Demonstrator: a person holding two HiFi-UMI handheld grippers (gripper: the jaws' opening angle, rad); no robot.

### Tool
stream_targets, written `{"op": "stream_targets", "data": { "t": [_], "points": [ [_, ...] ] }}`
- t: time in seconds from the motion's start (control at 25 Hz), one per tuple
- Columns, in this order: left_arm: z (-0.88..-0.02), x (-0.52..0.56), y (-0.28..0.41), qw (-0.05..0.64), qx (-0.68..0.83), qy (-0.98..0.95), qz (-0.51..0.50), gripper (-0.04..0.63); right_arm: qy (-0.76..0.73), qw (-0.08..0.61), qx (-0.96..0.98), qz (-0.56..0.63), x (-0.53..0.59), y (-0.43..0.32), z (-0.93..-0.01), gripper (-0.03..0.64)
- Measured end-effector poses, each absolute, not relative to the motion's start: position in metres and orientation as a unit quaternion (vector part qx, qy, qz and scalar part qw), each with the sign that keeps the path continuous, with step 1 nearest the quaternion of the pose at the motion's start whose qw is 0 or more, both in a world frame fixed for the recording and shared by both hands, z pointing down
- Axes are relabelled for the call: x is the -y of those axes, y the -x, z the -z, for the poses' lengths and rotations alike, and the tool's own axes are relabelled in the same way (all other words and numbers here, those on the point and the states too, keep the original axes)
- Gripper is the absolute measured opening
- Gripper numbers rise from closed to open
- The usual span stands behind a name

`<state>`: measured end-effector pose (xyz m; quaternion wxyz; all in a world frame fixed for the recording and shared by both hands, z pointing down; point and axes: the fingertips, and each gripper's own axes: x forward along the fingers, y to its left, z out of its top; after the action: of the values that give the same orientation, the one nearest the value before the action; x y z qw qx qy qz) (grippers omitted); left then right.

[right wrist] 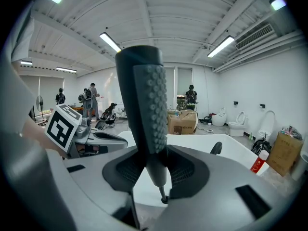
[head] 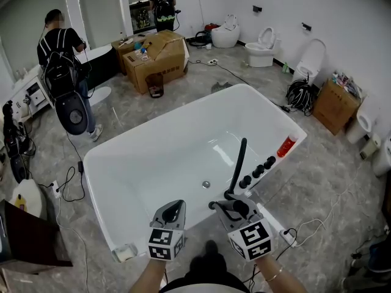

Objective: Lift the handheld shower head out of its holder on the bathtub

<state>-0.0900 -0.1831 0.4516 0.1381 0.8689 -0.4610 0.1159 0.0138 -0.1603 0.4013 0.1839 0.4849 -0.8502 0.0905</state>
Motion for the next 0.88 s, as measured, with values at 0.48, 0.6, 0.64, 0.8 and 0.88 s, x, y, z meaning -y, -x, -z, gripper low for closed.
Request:
{"op": "stream_targets", "data": {
  "t": [0.48, 0.6, 0.64, 0.8, 0.88],
  "points": [
    [-0.452, 0.1804, 0.0898, 0.141, 0.462, -0.868, -0.114, 0.02, -0.489, 0.187, 0.848, -0.081, 0.1576, -0.0153, -0.402, 0.137],
    [-0.4501, 0.1802, 0.0898, 0.14, 0.463, -0.868, -0.112, 0.02, -0.489, 0.185, 0.848, -0.083, 0.1575, -0.0153, -0.4003, 0.137],
    [-0.4497, 0.1797, 0.0895, 0.14, 0.463, -0.868, -0.111, 0.02, -0.489, 0.184, 0.848, -0.083, 0.1572, -0.0157, -0.4, 0.137],
    [-0.4484, 0.1779, 0.0883, 0.139, 0.464, -0.868, -0.113, 0.02, -0.491, 0.182, 0.848, -0.086, 0.157, -0.0188, -0.3991, 0.137],
    [-0.4477, 0.1789, 0.0886, 0.137, 0.464, -0.868, -0.113, 0.02, -0.491, 0.181, 0.847, -0.089, 0.1584, -0.0196, -0.3991, 0.137]
  ]
}}
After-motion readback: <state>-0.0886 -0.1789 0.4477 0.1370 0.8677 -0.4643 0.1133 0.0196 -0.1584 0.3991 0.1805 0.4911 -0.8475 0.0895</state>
